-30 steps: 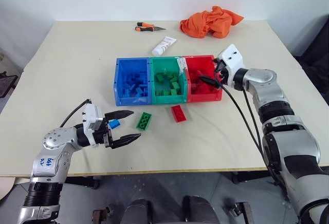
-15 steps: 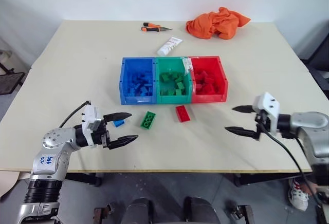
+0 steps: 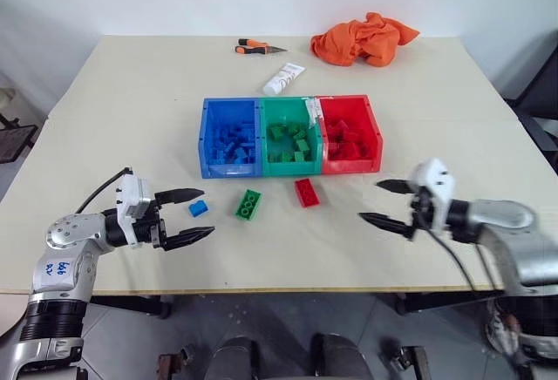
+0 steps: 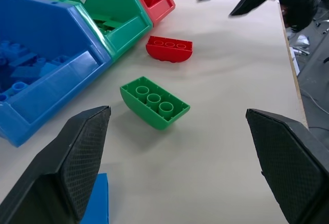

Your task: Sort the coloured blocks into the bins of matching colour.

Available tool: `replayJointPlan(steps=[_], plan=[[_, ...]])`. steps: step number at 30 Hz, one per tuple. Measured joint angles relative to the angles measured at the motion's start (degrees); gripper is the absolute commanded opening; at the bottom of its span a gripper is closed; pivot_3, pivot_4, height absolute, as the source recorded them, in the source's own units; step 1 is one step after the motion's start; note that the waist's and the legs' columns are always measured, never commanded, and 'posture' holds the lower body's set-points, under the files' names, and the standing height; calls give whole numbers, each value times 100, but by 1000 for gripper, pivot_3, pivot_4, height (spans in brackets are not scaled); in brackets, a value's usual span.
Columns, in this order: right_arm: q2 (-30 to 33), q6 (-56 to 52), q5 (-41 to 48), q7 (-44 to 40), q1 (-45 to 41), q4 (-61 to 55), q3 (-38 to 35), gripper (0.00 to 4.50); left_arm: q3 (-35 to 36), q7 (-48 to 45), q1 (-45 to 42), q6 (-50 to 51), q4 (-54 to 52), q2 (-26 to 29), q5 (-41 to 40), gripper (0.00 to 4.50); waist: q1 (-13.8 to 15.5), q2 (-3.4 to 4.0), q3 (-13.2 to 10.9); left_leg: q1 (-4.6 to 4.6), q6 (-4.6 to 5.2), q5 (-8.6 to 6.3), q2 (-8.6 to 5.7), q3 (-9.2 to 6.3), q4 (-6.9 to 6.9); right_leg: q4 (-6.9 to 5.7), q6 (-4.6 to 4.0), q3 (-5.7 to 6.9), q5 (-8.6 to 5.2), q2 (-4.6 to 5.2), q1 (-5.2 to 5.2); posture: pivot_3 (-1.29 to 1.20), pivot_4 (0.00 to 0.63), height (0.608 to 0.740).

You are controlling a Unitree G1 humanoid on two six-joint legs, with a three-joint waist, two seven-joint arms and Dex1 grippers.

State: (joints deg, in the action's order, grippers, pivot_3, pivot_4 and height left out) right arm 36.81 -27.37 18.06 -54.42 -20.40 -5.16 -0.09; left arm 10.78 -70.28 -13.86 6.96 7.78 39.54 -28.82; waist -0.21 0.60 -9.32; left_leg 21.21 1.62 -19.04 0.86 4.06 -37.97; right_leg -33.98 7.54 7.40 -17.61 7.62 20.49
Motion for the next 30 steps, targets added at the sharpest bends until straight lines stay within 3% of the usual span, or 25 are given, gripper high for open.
replayJointPlan(steps=[7,21,24,30], plan=[[-1069,772,-709,570,-888,1485,737,4470,71,270,492,185,-639,-45,-47,4500,3,-2,1,1,1,0,-6,-13,-2,-9,0,1,0,1,-1,0,150,740],[-1873,1176,-909,705,-1279,2372,891,4470,203,649,791,309,-1048,-94,-119,4500,-35,-1,1,0,0,0,-4,-14,-1,-17,0,0,0,-2,1,0,150,740],[-1977,1267,-932,794,-1315,2489,891,3922,189,680,764,309,-1048,-139,-119,4500,-54,-1,1,-1,0,0,-3,-15,-1,-19,0,0,0,-2,1,0,150,740],[-1922,1337,-1004,756,-1089,2204,896,1887,158,691,720,307,-1045,-164,-119,4500,-91,-1,1,-1,0,0,-3,-18,2,-21,0,1,0,-2,3,0,150,740]])
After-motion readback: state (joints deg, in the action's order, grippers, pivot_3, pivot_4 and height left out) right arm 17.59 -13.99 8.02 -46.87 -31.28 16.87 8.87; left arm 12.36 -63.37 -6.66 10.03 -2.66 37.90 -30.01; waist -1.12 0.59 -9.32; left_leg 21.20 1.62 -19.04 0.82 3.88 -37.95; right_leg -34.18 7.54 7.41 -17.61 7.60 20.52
